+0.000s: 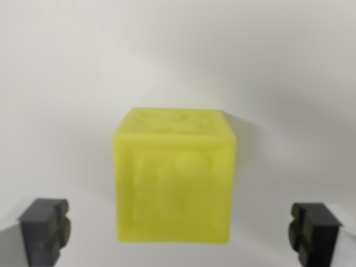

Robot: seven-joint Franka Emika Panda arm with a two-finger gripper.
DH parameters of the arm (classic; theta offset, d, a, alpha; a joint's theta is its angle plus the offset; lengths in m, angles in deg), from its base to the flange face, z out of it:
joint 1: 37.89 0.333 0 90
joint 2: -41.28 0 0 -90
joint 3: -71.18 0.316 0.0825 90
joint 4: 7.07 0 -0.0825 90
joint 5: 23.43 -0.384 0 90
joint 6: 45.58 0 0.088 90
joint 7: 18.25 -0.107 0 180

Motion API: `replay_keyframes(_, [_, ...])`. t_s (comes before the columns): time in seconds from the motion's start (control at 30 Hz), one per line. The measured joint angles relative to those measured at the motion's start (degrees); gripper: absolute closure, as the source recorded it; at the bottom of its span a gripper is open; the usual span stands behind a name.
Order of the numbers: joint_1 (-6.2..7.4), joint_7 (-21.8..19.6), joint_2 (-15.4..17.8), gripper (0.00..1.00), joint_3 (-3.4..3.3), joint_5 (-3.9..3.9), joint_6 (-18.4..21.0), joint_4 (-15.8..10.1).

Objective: Pick yellow cube

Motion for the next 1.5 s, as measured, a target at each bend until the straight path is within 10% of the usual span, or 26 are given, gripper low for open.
replay_keyframes(1.17, [0.45, 0.6, -8.2, 0.0, -0.06, -0.03, -6.4, 1.7])
replay_keyframes(1.2, [0.45, 0.6, -8.2, 1.0, -0.06, -0.03, -6.4, 1.7])
replay_keyframes(1.5, [0.45, 0.6, -6.1, 1.0, -0.06, -0.06, -4.9, 1.1])
